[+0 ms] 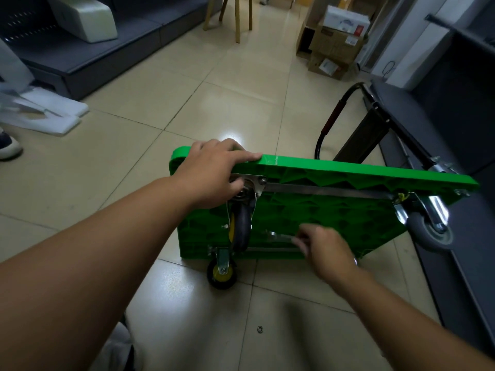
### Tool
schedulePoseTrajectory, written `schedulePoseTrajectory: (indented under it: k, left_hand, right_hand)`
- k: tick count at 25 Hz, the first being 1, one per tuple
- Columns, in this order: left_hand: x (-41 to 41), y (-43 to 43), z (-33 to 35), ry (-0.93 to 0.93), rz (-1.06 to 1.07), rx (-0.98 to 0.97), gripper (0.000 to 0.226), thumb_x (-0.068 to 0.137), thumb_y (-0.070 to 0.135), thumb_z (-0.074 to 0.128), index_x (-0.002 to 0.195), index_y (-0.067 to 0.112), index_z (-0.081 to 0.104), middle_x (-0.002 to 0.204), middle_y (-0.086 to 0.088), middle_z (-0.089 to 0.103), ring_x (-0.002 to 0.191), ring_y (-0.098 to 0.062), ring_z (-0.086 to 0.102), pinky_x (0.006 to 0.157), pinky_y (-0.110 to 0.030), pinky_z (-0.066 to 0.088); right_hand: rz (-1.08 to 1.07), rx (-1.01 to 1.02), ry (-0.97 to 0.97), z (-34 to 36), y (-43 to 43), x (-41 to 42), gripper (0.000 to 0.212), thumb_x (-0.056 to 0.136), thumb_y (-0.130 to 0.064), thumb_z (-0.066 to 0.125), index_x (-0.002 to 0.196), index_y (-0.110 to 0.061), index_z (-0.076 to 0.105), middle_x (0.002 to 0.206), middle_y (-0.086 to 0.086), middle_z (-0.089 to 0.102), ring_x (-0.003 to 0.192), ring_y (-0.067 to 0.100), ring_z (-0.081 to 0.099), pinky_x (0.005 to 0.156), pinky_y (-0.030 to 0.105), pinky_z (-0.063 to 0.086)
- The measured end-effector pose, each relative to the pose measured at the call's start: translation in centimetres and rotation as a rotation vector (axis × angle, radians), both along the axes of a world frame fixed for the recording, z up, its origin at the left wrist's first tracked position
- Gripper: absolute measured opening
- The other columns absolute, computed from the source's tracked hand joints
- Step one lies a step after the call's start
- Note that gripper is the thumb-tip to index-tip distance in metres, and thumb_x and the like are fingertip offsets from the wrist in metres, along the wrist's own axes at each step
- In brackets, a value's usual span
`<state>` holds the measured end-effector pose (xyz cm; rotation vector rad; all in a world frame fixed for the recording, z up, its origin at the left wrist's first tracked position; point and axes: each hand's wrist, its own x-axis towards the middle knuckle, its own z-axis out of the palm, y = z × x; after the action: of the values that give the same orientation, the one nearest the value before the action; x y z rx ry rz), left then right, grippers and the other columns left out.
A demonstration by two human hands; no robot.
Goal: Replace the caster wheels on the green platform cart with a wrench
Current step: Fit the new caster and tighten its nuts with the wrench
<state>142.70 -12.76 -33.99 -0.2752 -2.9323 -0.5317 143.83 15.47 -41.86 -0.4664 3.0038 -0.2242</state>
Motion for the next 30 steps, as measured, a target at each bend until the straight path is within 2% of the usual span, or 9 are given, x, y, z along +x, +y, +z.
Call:
schedulePoseTrajectory:
  k: [3,5,10,16,19,21,26,29,30]
  left_hand:
    - [0.0,-0.1,-0.1,0.0,-0.005,0.0,0.061,0.095,0.039,0.059,0.15,0.051,0.036,0.142,0.012,0.048,0.13,-0.017,0.042,0.111,-0.04,0.024]
    - [0.0,0.0,0.0,-0.002,-0.006,0.008,0.061,0.094,0.039,0.059,0.149,0.051,0.037,0.141,0.012,0.048,0.13,-0.016,0.042,0.11,-0.039,0.024]
    - [-0.3,0.0,-0.2,-0.003,0.002,0.014,0.06,0.094,0.039,0.06,0.149,0.051,0.038,0.141,0.012,0.048,0.129,-0.016,0.042,0.11,-0.04,0.025]
    - [-0.1,-0.1,-0.3,0.014,-0.004,0.016,0.06,0.095,0.038,0.059,0.149,0.05,0.038,0.141,0.012,0.048,0.13,-0.016,0.041,0.112,-0.039,0.023]
    - [0.1,0.0,-0.2,0.027,-0.001,0.016,0.06,0.095,0.037,0.059,0.149,0.05,0.038,0.141,0.011,0.048,0.129,-0.016,0.041,0.112,-0.039,0.022]
    - [0.1,0.1,-0.2,0.022,0.003,0.008,0.06,0.095,0.037,0.058,0.15,0.049,0.037,0.141,0.011,0.047,0.13,-0.016,0.04,0.113,-0.039,0.021]
    - [0.0,0.1,-0.4,0.032,0.002,0.001,0.062,0.093,0.036,0.059,0.15,0.049,0.037,0.141,0.01,0.048,0.13,-0.017,0.041,0.113,-0.039,0.021]
    - [-0.2,0.1,-0.3,0.03,0.009,0.012,0.062,0.093,0.035,0.059,0.15,0.049,0.038,0.139,0.011,0.049,0.128,-0.016,0.042,0.113,-0.039,0.022]
    - [-0.2,0.2,-0.3,0.026,0.009,0.013,0.061,0.094,0.035,0.059,0.15,0.049,0.038,0.139,0.011,0.048,0.128,-0.015,0.041,0.112,-0.039,0.022]
  right_hand:
    - [0.263,0.046,0.462,7.7,-1.4,-2.3,0.017,0.089,-0.028,0.073,0.077,-0.019,0.064,0.066,-0.003,0.057,0.058,0.019,0.049,0.064,0.028,0.032]
    - [0.376,0.161,0.568,11.4,-2.3,-3.7,0.016,0.09,-0.03,0.071,0.08,-0.017,0.067,0.07,0.0,0.062,0.061,0.023,0.055,0.067,0.03,0.035]
    - [0.486,0.345,0.629,13.4,-4.1,-5.4,0.019,0.093,-0.033,0.066,0.085,-0.017,0.069,0.077,0.002,0.067,0.07,0.027,0.062,0.074,0.037,0.04]
    - [0.378,0.309,0.598,11.3,-3.8,-5.7,0.024,0.093,-0.036,0.065,0.081,-0.015,0.067,0.07,0.003,0.065,0.059,0.025,0.057,0.066,0.034,0.039]
    - [0.219,0.171,0.519,8.6,-2.7,-5.2,0.025,0.093,-0.039,0.067,0.08,-0.017,0.068,0.067,0.002,0.065,0.054,0.024,0.051,0.057,0.03,0.034]
    - [0.051,0.001,0.355,6.0,-2.5,-4.6,0.022,0.095,-0.042,0.064,0.086,-0.022,0.069,0.069,-0.003,0.065,0.058,0.019,0.054,0.056,0.026,0.033]
    - [-0.271,-0.731,-0.197,-1.2,-6.8,-2.3,0.024,0.101,-0.033,0.057,0.086,-0.021,0.072,0.079,-0.002,0.071,0.073,0.014,0.065,0.062,0.028,0.044]
    - [-0.301,-0.911,-0.262,-3.3,-9.5,-0.6,0.031,0.103,-0.035,0.054,0.086,-0.018,0.073,0.083,0.009,0.072,0.076,0.023,0.066,0.067,0.037,0.051]
    - [-0.317,-0.973,-0.272,-3.5,-9.7,-0.3,0.031,0.103,-0.035,0.054,0.088,-0.016,0.073,0.084,0.011,0.072,0.077,0.024,0.067,0.068,0.036,0.053]
